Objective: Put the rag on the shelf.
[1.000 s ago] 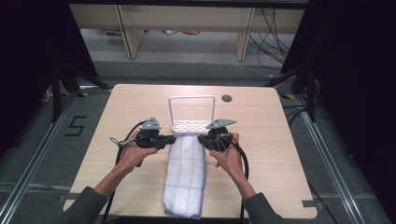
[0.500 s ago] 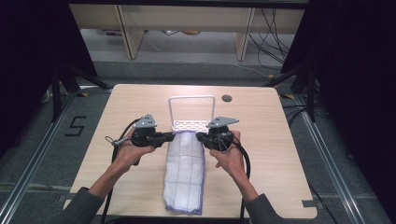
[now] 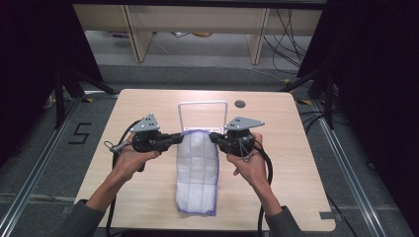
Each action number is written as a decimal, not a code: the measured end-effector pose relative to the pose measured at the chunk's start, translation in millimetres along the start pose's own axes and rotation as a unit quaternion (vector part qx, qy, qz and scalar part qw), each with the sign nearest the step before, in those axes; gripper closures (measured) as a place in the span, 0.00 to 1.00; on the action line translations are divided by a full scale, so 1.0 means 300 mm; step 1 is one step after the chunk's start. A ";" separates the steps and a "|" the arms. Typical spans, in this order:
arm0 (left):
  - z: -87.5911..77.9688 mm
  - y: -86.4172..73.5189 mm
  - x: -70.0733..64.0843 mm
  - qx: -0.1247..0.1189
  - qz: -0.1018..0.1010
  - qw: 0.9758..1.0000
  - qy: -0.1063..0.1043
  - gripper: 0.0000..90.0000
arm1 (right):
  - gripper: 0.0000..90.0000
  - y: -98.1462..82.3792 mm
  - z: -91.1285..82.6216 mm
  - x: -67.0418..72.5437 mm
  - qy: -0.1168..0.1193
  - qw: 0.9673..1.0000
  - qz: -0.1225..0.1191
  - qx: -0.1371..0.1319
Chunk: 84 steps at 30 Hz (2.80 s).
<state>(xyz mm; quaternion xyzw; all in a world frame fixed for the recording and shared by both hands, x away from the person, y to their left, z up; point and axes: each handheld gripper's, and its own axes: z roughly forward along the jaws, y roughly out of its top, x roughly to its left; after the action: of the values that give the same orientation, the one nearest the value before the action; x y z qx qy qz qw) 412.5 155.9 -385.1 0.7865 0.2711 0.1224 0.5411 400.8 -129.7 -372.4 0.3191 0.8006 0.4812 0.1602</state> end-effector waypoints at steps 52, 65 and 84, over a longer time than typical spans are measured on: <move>-0.001 0.475 0.114 -0.055 0.023 0.994 0.087 0.96 | 0.96 0.430 -0.071 -0.169 -0.058 0.993 -0.007 -0.100; 0.037 0.535 0.172 -0.056 0.015 0.993 0.103 0.96 | 0.96 0.496 -0.038 -0.226 -0.067 0.993 0.016 -0.095; 0.110 0.538 0.292 -0.071 -0.050 0.990 0.113 0.96 | 0.95 0.546 0.070 -0.313 -0.077 0.991 0.061 -0.088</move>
<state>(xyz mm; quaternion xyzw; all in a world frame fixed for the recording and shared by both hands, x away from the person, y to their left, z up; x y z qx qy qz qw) 548.1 135.8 -258.6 0.7127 0.3598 0.2022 0.5671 540.9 -123.7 -244.5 0.3877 0.7196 0.5326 0.2196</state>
